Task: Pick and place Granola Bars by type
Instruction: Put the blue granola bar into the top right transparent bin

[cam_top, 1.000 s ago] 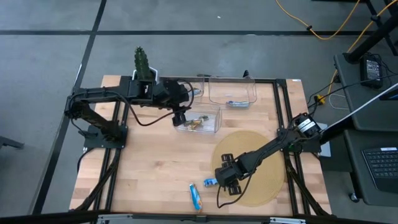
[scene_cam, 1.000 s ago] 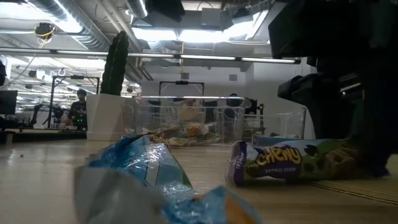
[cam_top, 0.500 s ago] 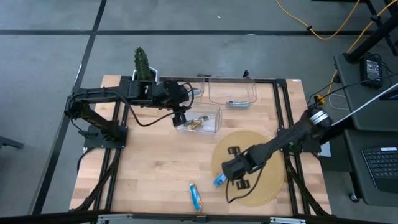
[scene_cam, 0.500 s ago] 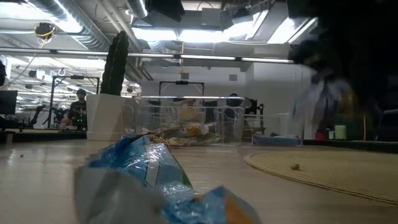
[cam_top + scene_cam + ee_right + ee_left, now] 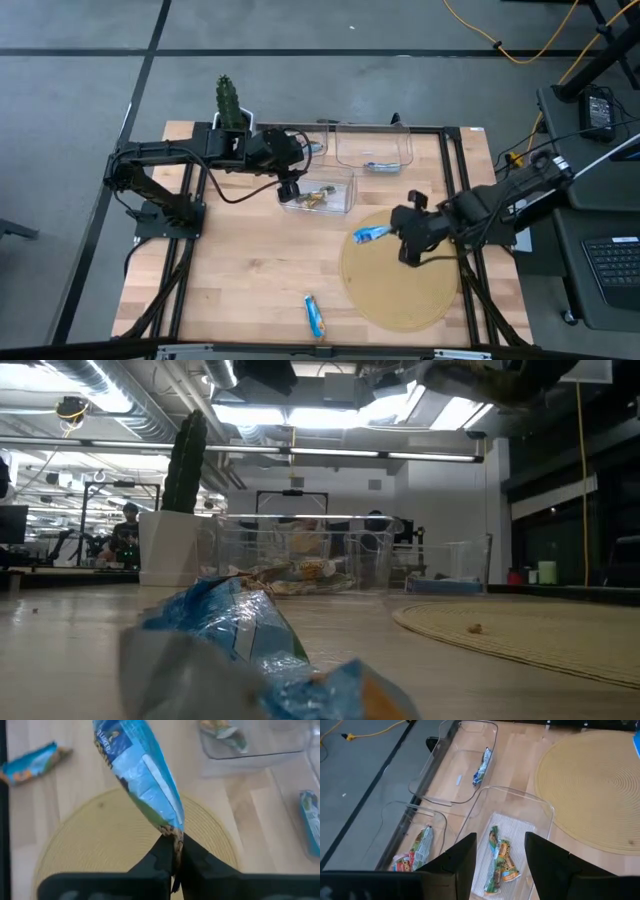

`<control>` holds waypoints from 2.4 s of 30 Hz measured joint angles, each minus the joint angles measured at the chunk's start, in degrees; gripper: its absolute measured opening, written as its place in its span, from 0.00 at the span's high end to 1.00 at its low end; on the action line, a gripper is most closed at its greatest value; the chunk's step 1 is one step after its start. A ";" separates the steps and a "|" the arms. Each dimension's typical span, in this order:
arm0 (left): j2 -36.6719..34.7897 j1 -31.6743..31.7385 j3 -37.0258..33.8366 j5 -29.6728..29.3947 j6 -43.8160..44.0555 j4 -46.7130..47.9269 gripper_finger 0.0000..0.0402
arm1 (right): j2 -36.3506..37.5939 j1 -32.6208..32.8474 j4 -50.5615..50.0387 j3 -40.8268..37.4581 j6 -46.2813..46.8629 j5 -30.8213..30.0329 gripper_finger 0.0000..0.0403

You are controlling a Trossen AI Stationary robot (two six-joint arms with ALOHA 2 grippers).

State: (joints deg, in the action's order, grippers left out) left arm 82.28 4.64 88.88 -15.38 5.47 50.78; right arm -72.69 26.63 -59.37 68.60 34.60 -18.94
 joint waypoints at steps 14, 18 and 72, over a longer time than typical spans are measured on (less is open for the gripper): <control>0.00 -0.04 0.00 -0.02 -3.56 -8.90 0.60 | 3.76 -17.84 -4.81 1.97 -0.72 6.39 0.96; 0.02 -0.04 0.00 -0.08 -8.08 -10.80 0.60 | 3.90 -27.33 -10.79 7.66 -8.32 8.46 0.96; 8.30 9.77 -0.04 -2.15 -6.78 -16.39 0.60 | -27.21 -75.17 16.06 4.19 -54.42 24.55 0.96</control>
State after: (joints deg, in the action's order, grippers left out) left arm 90.58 14.41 88.84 -17.53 -1.31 34.39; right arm -99.90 -48.53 -43.31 72.79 -19.81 5.61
